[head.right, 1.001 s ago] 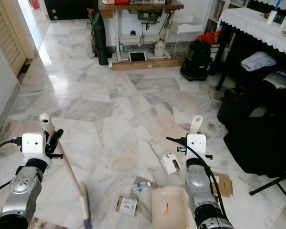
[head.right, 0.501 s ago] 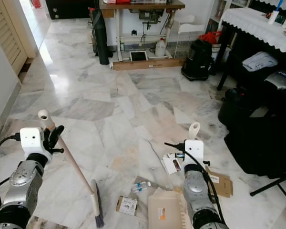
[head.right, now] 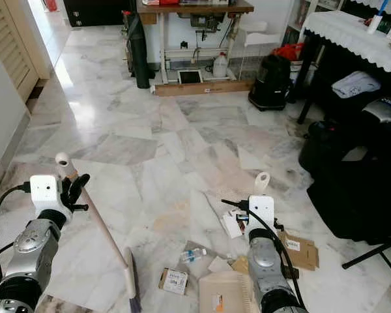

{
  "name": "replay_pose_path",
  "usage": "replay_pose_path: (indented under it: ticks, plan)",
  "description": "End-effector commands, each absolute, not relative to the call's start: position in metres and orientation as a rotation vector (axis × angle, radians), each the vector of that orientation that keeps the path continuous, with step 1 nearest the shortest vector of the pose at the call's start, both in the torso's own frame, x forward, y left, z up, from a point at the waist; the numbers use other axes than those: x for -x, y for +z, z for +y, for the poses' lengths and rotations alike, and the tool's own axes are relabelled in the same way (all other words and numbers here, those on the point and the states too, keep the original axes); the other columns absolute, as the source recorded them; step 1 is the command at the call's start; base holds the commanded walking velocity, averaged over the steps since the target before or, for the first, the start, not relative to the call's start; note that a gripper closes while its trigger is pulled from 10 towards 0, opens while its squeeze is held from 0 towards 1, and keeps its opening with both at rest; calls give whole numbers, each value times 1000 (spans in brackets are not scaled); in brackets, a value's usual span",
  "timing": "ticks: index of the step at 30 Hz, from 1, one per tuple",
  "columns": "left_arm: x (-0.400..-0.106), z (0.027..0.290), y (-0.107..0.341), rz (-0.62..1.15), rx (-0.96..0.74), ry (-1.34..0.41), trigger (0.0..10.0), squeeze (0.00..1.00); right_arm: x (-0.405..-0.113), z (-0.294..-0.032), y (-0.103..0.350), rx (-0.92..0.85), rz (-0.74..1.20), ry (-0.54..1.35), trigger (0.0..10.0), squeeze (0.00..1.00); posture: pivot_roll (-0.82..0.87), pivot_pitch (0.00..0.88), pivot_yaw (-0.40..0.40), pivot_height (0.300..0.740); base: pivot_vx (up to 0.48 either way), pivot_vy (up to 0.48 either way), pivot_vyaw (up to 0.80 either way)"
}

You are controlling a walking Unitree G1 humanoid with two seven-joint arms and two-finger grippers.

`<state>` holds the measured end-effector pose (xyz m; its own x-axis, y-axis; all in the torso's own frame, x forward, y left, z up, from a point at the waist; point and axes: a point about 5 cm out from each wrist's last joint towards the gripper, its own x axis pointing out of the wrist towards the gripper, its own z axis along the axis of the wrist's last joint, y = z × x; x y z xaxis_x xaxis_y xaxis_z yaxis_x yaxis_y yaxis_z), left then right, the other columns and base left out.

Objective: Sweep floor

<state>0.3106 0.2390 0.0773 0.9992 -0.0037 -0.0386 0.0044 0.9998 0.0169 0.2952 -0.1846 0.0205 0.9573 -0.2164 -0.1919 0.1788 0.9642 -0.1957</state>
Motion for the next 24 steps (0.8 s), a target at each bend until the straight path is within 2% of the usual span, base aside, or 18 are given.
replay_pose_path:
  ticks: [1,10,19,24]
  plan:
    - [-314,240,80,41,-18,-22,10000,0,-300,-188,29,190,166,-225,10000,0,87,0,-25,740,0,0,0]
    - [-314,235,80,29,-26,-42,10000,0,-304,-184,34,183,132,-214,10000,0,84,1,-21,740,0,0,0]
    - [-316,232,79,28,-3,-39,10000,0,-298,-179,19,173,233,-187,10000,0,97,34,-36,740,0,0,0]
    - [-315,234,73,56,107,-15,10000,0,-295,-177,12,188,285,-178,10000,0,98,51,-43,740,0,0,0]
